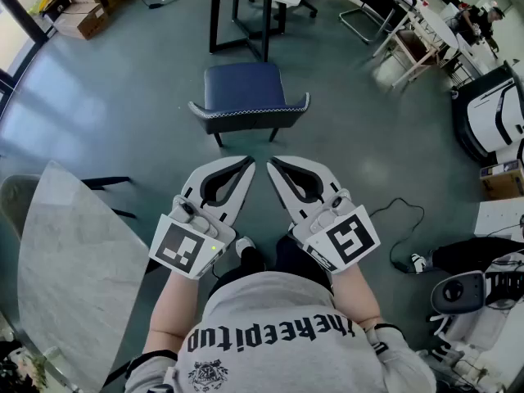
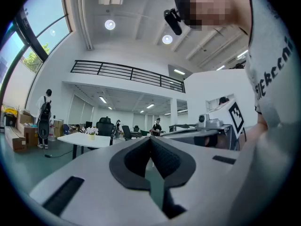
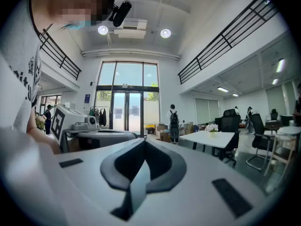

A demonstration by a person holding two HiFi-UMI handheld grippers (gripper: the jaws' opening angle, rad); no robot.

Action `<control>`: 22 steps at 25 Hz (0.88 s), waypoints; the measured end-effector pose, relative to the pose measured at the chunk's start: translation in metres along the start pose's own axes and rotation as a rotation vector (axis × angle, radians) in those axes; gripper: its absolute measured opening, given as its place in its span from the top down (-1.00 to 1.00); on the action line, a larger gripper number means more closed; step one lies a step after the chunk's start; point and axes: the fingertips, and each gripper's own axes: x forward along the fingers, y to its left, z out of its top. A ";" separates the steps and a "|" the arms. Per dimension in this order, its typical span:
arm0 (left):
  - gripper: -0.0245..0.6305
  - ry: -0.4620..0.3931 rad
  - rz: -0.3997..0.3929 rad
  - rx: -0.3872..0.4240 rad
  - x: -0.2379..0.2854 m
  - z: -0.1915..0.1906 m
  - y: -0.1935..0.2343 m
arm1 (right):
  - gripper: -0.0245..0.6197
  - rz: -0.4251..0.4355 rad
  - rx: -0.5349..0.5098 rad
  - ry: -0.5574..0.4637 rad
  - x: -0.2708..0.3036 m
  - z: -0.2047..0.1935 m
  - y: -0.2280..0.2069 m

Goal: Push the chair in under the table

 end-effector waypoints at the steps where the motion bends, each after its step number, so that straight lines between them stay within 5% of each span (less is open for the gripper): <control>1: 0.88 0.000 -0.001 -0.001 0.000 0.000 0.000 | 0.90 -0.001 0.000 0.000 0.000 0.000 0.000; 22: 0.88 0.010 -0.028 0.018 0.008 -0.010 -0.006 | 0.89 -0.016 0.002 -0.011 -0.008 -0.010 -0.002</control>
